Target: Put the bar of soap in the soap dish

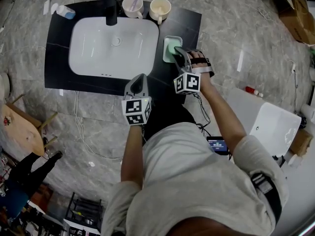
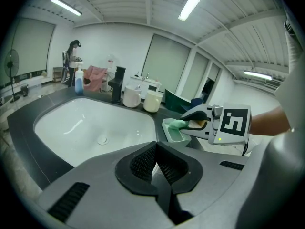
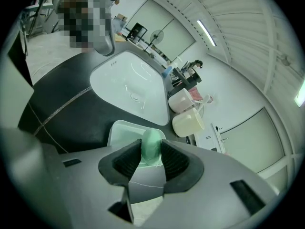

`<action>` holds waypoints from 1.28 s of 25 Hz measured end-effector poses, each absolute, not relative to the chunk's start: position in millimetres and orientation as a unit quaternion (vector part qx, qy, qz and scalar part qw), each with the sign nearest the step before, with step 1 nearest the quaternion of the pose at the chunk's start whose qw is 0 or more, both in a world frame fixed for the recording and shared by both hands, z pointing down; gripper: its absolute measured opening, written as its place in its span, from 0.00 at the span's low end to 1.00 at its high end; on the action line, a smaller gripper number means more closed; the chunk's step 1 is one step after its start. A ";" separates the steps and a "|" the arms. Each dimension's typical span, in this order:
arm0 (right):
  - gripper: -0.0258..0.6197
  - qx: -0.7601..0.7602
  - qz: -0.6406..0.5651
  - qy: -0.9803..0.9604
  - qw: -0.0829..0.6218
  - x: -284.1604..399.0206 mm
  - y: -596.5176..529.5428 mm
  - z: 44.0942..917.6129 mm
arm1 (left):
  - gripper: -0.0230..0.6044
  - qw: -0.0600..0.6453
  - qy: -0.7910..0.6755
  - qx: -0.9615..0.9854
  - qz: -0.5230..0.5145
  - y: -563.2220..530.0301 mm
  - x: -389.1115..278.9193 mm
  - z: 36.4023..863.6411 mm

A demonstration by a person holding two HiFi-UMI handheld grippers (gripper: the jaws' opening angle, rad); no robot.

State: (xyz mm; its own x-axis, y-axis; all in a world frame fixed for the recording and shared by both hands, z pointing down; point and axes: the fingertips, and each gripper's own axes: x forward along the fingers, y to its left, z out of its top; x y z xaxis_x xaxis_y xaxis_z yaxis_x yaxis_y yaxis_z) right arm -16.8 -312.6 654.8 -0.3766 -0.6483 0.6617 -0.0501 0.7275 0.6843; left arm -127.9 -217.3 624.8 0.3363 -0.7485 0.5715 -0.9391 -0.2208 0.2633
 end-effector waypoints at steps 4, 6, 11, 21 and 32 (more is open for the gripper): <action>0.26 0.222 -0.280 -0.782 0.511 -18.1 -315.2 659.0 | 0.06 0.296 -0.551 0.762 0.166 -214.6 -126.8 627.7; 0.26 0.221 -0.275 -0.784 0.511 -19.2 -316.4 659.8 | 0.07 0.300 -0.551 0.761 0.167 -213.2 -125.6 629.8; 0.27 0.221 -0.261 -0.789 0.511 -18.8 -318.6 661.3 | 0.07 0.302 -0.549 0.761 0.168 -212.5 -120.8 631.6; 0.30 0.212 -0.235 -0.797 0.514 -16.0 -316.1 670.0 | 0.07 0.303 -0.546 0.762 0.172 -215.0 -115.0 633.7; 0.32 0.206 -0.210 -0.814 0.500 -15.1 -312.1 670.5 | 0.06 0.303 -0.541 0.764 0.180 -223.2 -105.3 636.0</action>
State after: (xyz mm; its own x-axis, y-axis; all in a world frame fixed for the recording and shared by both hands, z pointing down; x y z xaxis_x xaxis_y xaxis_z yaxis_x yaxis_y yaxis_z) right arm -15.1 -312.1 670.5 -0.4144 -0.5457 0.7284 -0.1246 0.8268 0.5485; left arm -105.3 -223.2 636.0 0.3496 -0.7174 0.6027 -0.9354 -0.2306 0.2681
